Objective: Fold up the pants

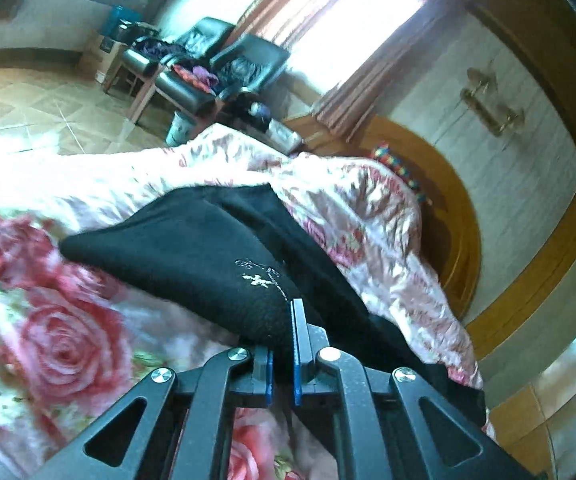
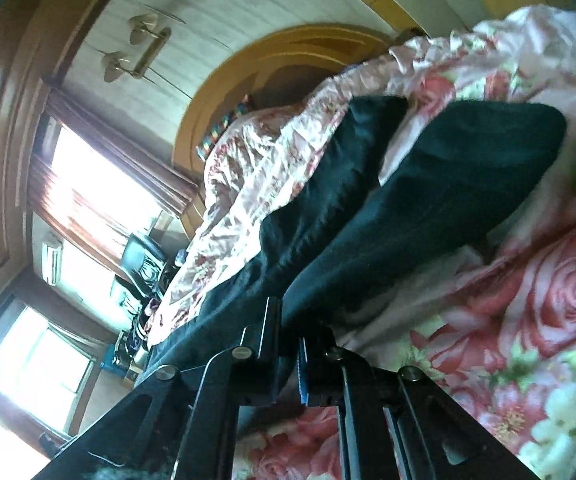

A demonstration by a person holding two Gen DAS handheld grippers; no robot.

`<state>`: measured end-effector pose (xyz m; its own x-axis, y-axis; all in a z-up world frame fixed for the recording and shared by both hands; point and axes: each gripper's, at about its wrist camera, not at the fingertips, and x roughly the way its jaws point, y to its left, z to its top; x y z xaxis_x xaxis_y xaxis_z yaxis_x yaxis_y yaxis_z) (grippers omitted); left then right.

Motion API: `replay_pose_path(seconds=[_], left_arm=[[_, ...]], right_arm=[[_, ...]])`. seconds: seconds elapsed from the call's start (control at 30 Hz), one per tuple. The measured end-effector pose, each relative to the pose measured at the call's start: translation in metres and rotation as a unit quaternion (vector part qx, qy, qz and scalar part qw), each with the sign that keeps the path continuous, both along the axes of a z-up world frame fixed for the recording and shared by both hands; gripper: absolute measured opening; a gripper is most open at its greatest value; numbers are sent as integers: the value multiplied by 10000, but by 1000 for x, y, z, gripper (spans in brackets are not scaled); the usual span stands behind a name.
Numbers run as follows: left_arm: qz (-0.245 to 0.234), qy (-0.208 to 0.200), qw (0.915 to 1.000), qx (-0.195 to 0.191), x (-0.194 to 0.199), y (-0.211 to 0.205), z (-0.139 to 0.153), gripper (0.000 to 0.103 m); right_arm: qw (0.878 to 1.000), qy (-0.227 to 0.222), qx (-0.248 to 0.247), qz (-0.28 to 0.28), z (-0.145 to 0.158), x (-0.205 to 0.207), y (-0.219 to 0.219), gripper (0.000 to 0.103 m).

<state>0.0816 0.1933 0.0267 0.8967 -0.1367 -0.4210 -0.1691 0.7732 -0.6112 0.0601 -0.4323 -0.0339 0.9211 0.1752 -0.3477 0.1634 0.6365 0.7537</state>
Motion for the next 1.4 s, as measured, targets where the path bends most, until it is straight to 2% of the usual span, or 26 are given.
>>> replay_pose_path(seconds=[0.1, 0.27, 0.3, 0.33, 0.37, 0.4, 0.5, 0.57, 0.67, 0.73, 0.77, 0.97, 1.07, 1.2, 1.27, 1.4], left_arm=[[9, 109, 9999, 50, -11, 7, -12, 6], [-123, 637, 9963, 558, -9, 0, -52, 7], [-158, 701, 9952, 666, -7, -1, -59, 10], [-213, 754, 9943, 729, -4, -2, -64, 14], [-237, 818, 9937, 734, -2, -1, -68, 29], [-241, 884, 9939, 615, 2, 4, -72, 41], [57, 911, 9957, 162, 8, 23, -81, 45], [300, 886, 9956, 51, 10, 36, -84, 47], [521, 853, 9950, -82, 17, 49, -86, 46], [502, 1044, 9932, -95, 24, 51, -89, 27], [466, 1167, 9921, -61, 27, 50, -89, 8], [392, 790, 9959, 199, 7, 49, -56, 6], [374, 703, 9968, 87, -1, 52, -42, 6], [449, 526, 9976, -22, -17, 54, -30, 6], [446, 469, 9979, 43, -29, 54, -26, 6], [601, 477, 9970, -51, -53, 62, -25, 6]], right_arm=[[9999, 162, -11, 26, -10, -7, 0, 7], [9963, 851, 107, -5, -43, 3, -5, 11], [9958, 906, 133, 11, -47, 4, -7, 12], [9950, 999, 79, -41, -48, 6, -10, 18], [9945, 1040, -3, -124, -48, 6, -14, 30], [9949, 997, -35, -169, -47, 6, -17, 33], [9955, 839, -15, -451, -42, 1, -37, 33], [9946, 783, 31, -683, -40, -3, -50, 34], [9924, 763, 341, -899, -43, -2, -67, 33], [9909, 956, 329, -890, -43, 5, -72, 21], [9901, 1071, 199, -886, -40, 9, -72, 11], [9884, 1047, -659, -885, -7, -1, -60, 9], [9869, 963, -947, -884, 8, -15, -54, 9], [9854, 868, -1169, -878, 23, -32, -46, 9], [9847, 857, -1248, -865, 27, -41, -41, 9], [9856, 855, -1163, -886, 24, -58, -42, 9]])
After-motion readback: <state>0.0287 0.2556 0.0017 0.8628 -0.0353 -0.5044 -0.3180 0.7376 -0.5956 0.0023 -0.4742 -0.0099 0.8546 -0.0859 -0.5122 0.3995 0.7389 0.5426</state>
